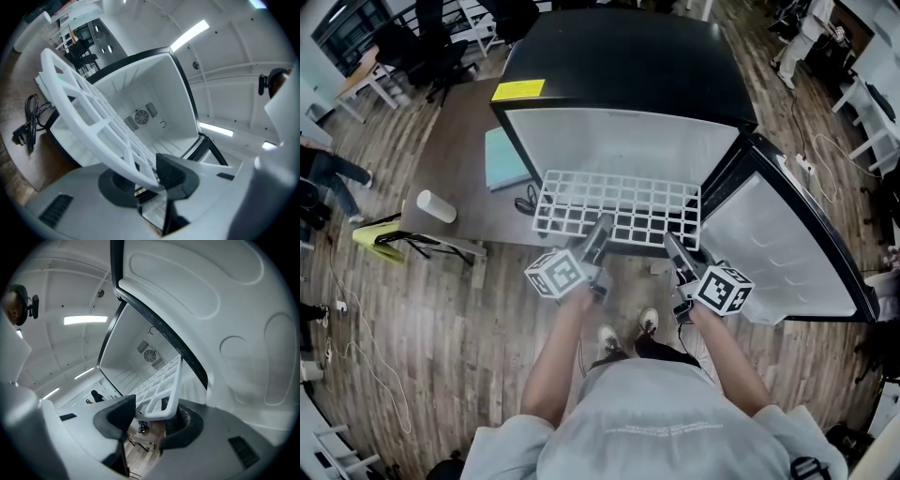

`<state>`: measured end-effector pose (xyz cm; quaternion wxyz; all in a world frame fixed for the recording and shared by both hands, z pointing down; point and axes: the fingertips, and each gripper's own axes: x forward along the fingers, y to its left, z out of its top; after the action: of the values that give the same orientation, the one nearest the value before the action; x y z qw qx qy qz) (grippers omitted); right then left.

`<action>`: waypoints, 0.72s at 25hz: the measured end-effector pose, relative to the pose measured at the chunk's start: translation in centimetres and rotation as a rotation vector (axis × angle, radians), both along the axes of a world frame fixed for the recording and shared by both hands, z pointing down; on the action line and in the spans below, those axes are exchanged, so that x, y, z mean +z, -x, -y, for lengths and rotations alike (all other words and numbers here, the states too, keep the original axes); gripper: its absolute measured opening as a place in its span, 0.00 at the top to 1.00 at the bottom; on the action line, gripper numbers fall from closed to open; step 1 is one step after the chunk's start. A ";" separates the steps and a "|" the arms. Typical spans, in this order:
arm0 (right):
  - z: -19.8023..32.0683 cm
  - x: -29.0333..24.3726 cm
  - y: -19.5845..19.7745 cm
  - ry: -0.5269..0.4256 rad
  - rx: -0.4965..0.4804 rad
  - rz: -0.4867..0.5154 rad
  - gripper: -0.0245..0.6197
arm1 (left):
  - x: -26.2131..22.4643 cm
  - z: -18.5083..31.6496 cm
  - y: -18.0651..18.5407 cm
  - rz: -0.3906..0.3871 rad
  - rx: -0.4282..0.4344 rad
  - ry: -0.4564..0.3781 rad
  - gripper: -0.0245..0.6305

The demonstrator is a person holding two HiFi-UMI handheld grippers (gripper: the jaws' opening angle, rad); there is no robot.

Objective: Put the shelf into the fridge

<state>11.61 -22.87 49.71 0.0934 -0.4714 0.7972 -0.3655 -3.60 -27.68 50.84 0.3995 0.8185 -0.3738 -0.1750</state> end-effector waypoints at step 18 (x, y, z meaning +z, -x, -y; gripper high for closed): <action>1.2 1.1 0.1 0.024 0.010 0.019 0.70 | 0.6 0.9 0.1 0.010 0.005 0.018 0.82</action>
<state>11.50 -24.10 50.81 0.0971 -0.4731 0.7895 -0.3788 -3.75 -28.54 51.45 0.4054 0.8167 -0.3754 -0.1663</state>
